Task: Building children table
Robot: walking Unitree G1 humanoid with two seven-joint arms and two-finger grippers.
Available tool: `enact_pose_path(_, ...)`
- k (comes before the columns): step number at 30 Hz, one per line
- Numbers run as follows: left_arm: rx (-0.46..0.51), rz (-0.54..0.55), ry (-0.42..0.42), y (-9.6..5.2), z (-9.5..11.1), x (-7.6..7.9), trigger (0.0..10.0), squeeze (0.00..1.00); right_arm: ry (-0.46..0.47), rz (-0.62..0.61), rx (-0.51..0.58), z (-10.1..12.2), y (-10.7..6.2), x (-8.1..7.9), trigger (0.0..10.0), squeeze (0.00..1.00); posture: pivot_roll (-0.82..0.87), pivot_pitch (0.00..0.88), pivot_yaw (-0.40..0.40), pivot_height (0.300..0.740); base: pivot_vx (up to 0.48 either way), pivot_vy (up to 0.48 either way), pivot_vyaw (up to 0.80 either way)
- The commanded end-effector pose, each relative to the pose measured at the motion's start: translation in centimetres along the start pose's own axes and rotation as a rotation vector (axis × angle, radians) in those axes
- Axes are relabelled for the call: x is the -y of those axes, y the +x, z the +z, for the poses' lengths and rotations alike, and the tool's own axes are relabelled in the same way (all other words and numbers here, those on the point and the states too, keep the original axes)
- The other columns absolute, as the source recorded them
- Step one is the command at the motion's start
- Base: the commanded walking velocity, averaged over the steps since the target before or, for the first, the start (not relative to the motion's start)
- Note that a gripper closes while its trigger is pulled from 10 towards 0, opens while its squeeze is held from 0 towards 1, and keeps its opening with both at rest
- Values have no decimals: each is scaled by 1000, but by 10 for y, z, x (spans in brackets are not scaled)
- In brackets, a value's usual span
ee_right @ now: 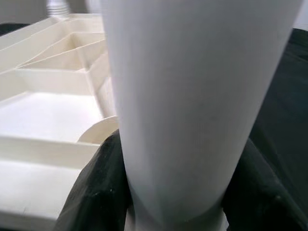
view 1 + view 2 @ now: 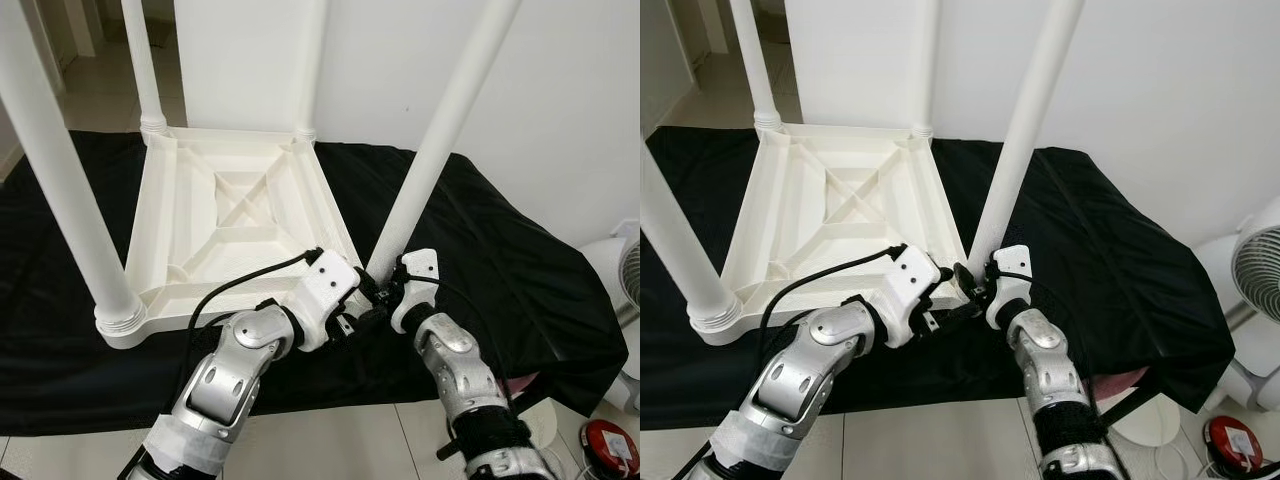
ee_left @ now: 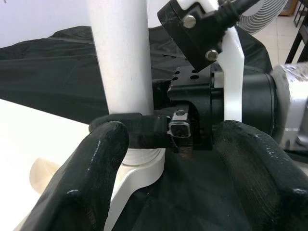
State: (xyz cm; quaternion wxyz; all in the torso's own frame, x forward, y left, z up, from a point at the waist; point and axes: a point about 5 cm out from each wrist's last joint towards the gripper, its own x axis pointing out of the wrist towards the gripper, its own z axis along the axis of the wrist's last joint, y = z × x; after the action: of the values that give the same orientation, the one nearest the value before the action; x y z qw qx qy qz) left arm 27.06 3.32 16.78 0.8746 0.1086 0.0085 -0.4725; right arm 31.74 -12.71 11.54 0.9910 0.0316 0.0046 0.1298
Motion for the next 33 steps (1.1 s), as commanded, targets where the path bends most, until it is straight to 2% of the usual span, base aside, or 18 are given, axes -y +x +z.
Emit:
enact_pose_path(1,1,43,-1,2,-1,-3,10000,0,-11,-114,-72,-12,-8,12,10000,0,-12,0,-123,740,0,0,0)
enact_pose_path(3,1,45,-5,2,-1,-3,10000,0,-13,-225,-70,-13,-14,10,10000,0,-14,0,-126,740,0,0,0)
enact_pose_path(5,1,45,-5,2,-1,-3,10000,0,-13,-225,-70,-13,-14,10,10000,0,-14,0,-126,740,0,0,0)
enact_pose_path(8,0,46,-6,2,-1,-2,10000,0,-13,-345,-62,-12,-21,7,10000,0,-17,0,-131,740,0,0,0)
enact_pose_path(15,0,47,-7,3,-1,-2,10000,0,4,-358,-31,-5,-19,5,10000,0,-20,0,-128,740,0,0,0)
enact_pose_path(16,0,46,-5,3,-1,-1,10000,0,-2,-354,-14,-1,-19,6,10000,1000,-20,0,-127,740,0,0,0)
enact_pose_path(27,-6,52,2,1,-1,-5,10000,0,12,-314,34,10,-17,10,10000,1000,-15,0,-123,740,0,0,0)
enact_pose_path(29,-7,58,4,0,-1,-6,10000,0,4,-238,37,13,-17,15,10000,1000,-12,0,-124,740,0,0,0)
enact_pose_path(30,-7,58,4,0,-1,-6,10000,0,4,-238,37,13,-17,15,10000,1000,-12,0,-124,740,0,0,0)
enact_pose_path(31,-8,62,3,-1,0,-7,10000,0,-6,-163,38,14,-19,20,10000,1000,-9,0,-121,740,0,0,0)
enact_pose_path(32,-8,62,3,-1,0,-7,10000,0,-6,-163,38,14,-19,20,10000,1000,-9,0,-121,740,0,0,0)
enact_pose_path(33,-8,65,3,-2,0,-7,10000,0,-21,-83,37,15,-20,26,10000,0,-9,0,-119,740,0,0,0)
